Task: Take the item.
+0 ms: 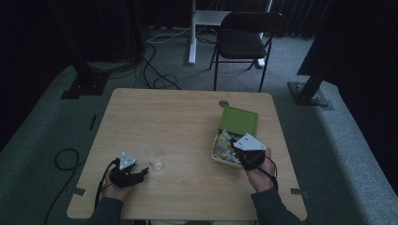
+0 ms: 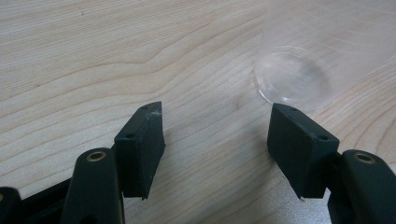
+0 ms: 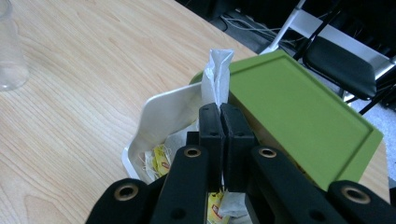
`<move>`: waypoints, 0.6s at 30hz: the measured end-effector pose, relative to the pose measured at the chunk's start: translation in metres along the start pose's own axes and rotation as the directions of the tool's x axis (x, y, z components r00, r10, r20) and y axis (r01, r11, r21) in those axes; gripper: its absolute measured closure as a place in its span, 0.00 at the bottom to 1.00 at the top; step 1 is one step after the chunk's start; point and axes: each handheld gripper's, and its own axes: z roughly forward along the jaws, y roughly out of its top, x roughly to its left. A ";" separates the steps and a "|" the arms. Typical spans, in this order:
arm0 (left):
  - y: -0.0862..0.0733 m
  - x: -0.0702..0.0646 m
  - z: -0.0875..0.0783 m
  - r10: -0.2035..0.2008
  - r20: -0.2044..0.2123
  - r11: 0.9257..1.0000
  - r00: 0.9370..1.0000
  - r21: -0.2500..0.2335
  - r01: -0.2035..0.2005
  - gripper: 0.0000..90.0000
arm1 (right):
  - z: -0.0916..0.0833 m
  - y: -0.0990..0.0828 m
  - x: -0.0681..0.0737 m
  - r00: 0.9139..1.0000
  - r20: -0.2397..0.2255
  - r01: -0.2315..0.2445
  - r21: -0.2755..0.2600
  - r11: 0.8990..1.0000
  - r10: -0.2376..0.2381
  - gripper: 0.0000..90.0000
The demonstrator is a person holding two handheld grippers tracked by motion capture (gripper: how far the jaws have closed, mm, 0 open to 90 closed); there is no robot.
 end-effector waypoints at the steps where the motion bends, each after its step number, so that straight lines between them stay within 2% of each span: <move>1: 0.000 0.000 0.000 0.000 0.000 1.000 1.000 0.000 0.000 0.42 | -0.001 0.001 0.000 1.000 0.001 0.003 -0.002 1.000 -0.003 0.98; 8: 0.000 0.000 0.000 0.000 0.000 1.000 1.000 0.000 0.000 0.42 | -0.010 0.009 0.002 1.000 -0.009 0.014 -0.018 1.000 -0.015 0.98; 9: 0.000 0.000 0.000 0.000 0.000 1.000 1.000 0.000 0.000 0.42 | -0.012 0.011 0.004 0.999 -0.025 0.022 -0.026 0.999 -0.023 0.98; 18: 0.000 0.000 0.000 0.000 0.000 1.000 1.000 0.000 0.000 0.42 | -0.011 0.018 0.014 0.997 -0.073 0.035 -0.035 0.999 -0.038 0.98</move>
